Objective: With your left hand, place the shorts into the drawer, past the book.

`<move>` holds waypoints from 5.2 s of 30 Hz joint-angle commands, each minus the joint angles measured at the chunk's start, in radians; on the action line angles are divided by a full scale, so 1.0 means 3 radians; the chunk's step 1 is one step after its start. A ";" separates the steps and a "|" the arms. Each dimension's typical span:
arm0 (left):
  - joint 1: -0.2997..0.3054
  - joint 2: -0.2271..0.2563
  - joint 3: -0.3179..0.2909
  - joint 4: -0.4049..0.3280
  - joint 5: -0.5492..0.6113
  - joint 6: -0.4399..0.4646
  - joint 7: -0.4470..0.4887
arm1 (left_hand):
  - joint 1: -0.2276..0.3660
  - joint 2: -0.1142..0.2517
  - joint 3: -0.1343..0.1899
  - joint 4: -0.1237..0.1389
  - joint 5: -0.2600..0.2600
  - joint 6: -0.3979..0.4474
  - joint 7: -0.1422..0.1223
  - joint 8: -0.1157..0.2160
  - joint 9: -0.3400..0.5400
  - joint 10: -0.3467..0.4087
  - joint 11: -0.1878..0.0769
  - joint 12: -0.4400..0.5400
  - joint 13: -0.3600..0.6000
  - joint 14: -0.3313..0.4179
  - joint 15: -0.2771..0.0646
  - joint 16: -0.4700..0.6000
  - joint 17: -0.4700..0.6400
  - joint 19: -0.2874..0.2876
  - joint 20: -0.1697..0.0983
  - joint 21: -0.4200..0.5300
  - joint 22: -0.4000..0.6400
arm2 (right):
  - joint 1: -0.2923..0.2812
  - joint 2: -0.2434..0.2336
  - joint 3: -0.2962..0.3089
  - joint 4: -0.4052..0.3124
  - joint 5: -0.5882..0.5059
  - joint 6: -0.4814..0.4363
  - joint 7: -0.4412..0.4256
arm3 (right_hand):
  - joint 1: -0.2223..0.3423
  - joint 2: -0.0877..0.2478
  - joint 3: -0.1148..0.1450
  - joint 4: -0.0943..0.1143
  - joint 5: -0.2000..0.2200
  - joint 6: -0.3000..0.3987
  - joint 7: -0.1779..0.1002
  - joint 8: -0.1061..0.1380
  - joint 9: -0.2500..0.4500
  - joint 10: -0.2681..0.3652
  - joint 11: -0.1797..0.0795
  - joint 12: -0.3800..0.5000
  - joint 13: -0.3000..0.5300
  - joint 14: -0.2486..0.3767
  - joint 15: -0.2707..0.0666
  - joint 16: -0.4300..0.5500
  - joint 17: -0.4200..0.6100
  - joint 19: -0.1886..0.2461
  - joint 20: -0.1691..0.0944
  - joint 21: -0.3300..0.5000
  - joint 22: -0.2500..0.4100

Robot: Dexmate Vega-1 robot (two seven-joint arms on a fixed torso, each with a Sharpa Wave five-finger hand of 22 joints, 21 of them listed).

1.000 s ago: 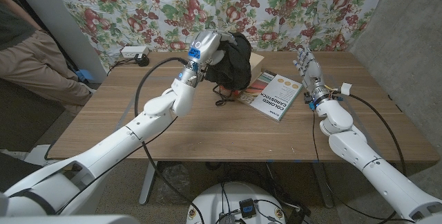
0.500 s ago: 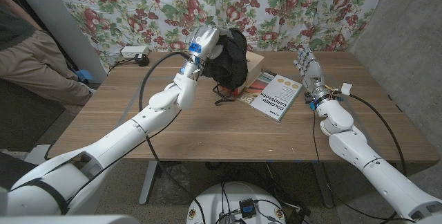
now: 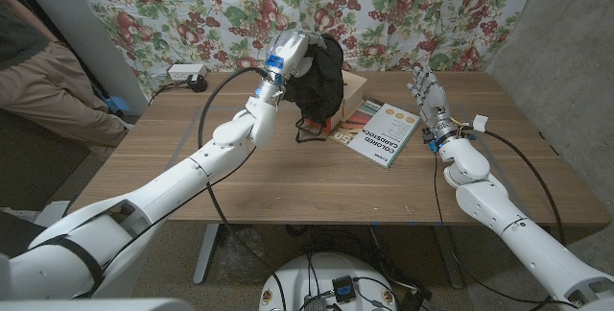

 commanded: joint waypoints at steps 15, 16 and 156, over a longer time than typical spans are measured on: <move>-0.0302 -0.0158 0.0244 0.0336 0.0118 0.0365 0.0065 | 0.0025 0.0013 0.0096 0.0056 0.0017 0.0044 0.0050 -0.0036 0.0019 -0.0013 -0.0008 -0.0050 -0.0016 0.0303 -0.0615 0.0003 0.0018 -0.0045 -0.0362 0.0037 0.0010 | 0.0025 0.0017 -0.0018 0.0051 -0.0002 0.0018 0.0010 | -0.0010 0.0073 0.0018 0.0005 0.0001 0.0026 -0.0003 0.0015 0.0018 0.0025 0.0006 0.0013 0.0008 0.0023 -0.0083 0.0010 0.0006 -0.0017 -0.0218 0.0020 0.0006; -0.0305 -0.0155 0.0250 0.0335 0.0113 0.0369 0.0067 | 0.0029 -0.0001 0.0092 0.0049 0.0016 0.0028 0.0018 -0.0046 0.0019 -0.0009 -0.0015 -0.0051 -0.0018 0.0299 -0.0622 0.0003 0.0019 -0.0046 -0.0362 0.0039 0.0010 | 0.0025 0.0016 -0.0018 0.0050 -0.0001 0.0017 0.0010 | -0.0010 0.0072 0.0018 0.0004 0.0001 0.0023 -0.0002 0.0013 0.0018 0.0018 0.0001 0.0009 0.0008 0.0021 -0.0086 0.0009 0.0006 -0.0019 -0.0219 0.0019 0.0006; -0.0440 0.0013 0.0436 0.0114 0.0211 0.0615 -0.0672 | -0.2264 -0.0156 -0.0488 0.0534 0.0026 -0.3941 -0.0765 -0.0199 -0.0147 -0.3273 0.0124 -0.0165 -0.0305 -0.2939 0.0256 -0.0539 -0.0223 -0.2256 0.0715 -0.1741 -0.0028 | -0.0103 -0.0047 0.0027 -0.0156 -0.0067 0.0095 -0.0021 | -0.0058 0.0122 0.0052 0.0053 -0.0011 0.0064 0.0179 0.0019 0.0014 0.0165 0.0235 0.0042 0.0025 0.0088 -0.0014 0.0025 0.0034 -0.0017 -0.0246 0.0020 0.0007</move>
